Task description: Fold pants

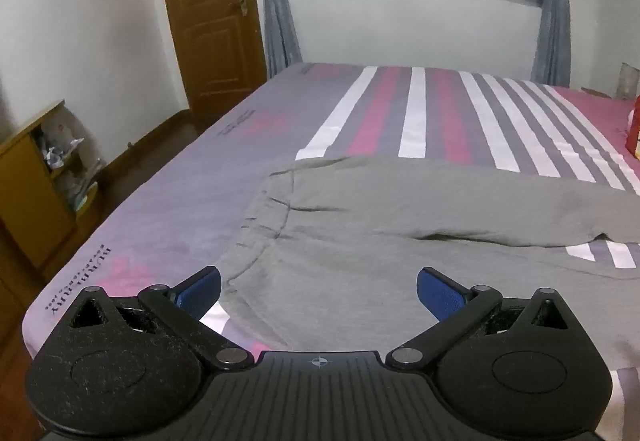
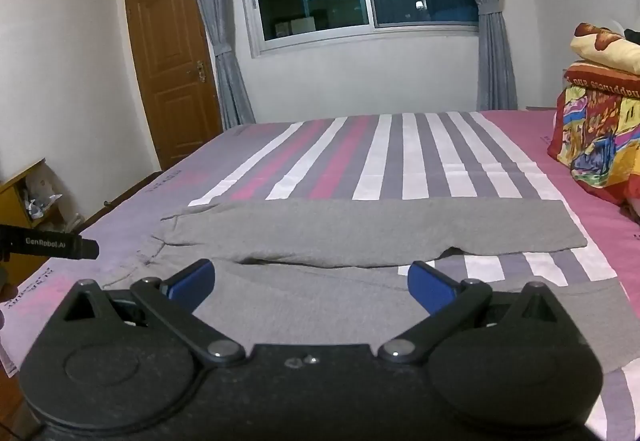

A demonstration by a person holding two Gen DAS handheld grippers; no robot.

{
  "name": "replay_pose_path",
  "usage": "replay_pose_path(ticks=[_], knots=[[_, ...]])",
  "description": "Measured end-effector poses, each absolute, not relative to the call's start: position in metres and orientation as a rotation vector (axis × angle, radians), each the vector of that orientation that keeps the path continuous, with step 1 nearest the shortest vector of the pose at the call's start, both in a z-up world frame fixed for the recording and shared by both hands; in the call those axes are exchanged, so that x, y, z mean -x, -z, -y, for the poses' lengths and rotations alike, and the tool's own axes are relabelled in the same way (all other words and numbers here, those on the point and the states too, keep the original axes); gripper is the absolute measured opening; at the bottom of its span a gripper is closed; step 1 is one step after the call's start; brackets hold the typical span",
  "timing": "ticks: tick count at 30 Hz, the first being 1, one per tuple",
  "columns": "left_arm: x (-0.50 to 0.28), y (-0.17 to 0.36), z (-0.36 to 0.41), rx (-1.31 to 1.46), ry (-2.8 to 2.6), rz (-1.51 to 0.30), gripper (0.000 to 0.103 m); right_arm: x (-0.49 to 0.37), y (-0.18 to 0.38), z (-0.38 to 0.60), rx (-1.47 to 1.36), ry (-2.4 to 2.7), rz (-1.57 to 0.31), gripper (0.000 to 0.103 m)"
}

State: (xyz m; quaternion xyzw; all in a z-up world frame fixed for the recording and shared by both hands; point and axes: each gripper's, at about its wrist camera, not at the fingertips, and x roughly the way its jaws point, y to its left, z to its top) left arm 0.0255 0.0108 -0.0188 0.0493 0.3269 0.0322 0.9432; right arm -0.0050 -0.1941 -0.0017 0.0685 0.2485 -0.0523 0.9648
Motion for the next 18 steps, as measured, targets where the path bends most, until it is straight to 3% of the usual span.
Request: replay_pose_path(ticks=[18], knots=[[-0.0308,0.0197,-0.0128,-0.098,-0.071,-0.674,0.103,0.0038,-0.0007,0.1933,-0.14,0.101,-0.495,0.103]])
